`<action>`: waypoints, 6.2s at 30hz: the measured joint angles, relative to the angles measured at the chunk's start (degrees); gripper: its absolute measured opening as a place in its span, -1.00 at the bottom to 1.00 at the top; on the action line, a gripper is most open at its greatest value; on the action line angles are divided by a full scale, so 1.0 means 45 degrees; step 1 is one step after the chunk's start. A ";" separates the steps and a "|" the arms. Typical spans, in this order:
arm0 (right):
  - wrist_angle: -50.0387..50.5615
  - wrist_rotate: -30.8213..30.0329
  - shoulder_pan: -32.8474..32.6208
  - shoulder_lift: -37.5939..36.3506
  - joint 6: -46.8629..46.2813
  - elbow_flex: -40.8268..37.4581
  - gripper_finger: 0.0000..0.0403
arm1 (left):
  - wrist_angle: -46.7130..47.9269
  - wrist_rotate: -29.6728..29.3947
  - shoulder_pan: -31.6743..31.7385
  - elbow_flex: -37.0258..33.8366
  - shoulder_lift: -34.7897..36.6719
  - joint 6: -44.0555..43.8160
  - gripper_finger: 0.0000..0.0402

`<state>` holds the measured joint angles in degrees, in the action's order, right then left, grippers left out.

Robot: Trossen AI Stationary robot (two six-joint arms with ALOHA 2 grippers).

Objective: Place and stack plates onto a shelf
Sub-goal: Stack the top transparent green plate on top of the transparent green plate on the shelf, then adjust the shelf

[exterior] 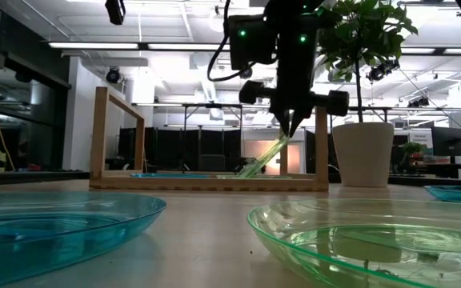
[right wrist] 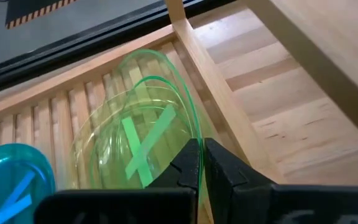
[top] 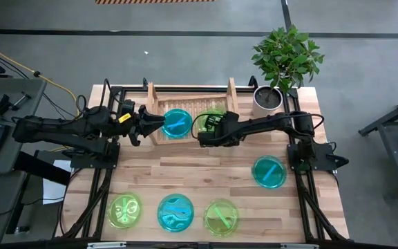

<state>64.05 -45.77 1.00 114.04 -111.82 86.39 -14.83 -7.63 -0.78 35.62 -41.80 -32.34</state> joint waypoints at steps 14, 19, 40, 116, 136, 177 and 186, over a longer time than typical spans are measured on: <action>-0.0111 0.0210 0.0032 -0.0005 0.0055 0.0000 -0.42 | 0.0000 -0.0003 -0.0001 0.0000 -0.0002 0.0000 -0.35; -0.0327 0.1013 0.0055 -0.0005 0.0221 0.0000 -0.29 | 0.0000 -0.0003 -0.0002 0.0000 -0.0003 0.0000 -0.35; -0.1641 0.1691 0.0301 -0.0023 0.1283 0.0000 -0.24 | 0.0006 -0.0003 0.0001 0.0000 -0.0005 0.0000 -0.35; -0.4466 0.3629 0.0960 -0.0903 0.1460 -0.2924 -1.00 | 0.0374 -0.0775 0.0001 0.0000 -0.0019 -0.0005 -0.35; -0.3110 0.3183 -0.0415 -0.0983 -0.2820 -0.2929 -1.00 | 0.0385 -0.0770 0.0001 0.0000 -0.0019 -0.0102 -0.35; -0.3314 0.3230 0.0015 -0.1005 -0.2948 -0.2929 -1.00 | 0.0772 -0.0766 0.0001 0.0000 -0.0019 -0.0101 -0.35; -0.4239 0.3175 0.0285 -0.0316 -0.2864 -0.2929 -1.00 | 0.0802 -0.0766 0.0001 0.0000 -0.0019 -0.0097 -0.35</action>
<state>44.97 -31.48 2.28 112.62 -124.70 73.21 -11.22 -11.07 -0.78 35.62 -41.89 -32.77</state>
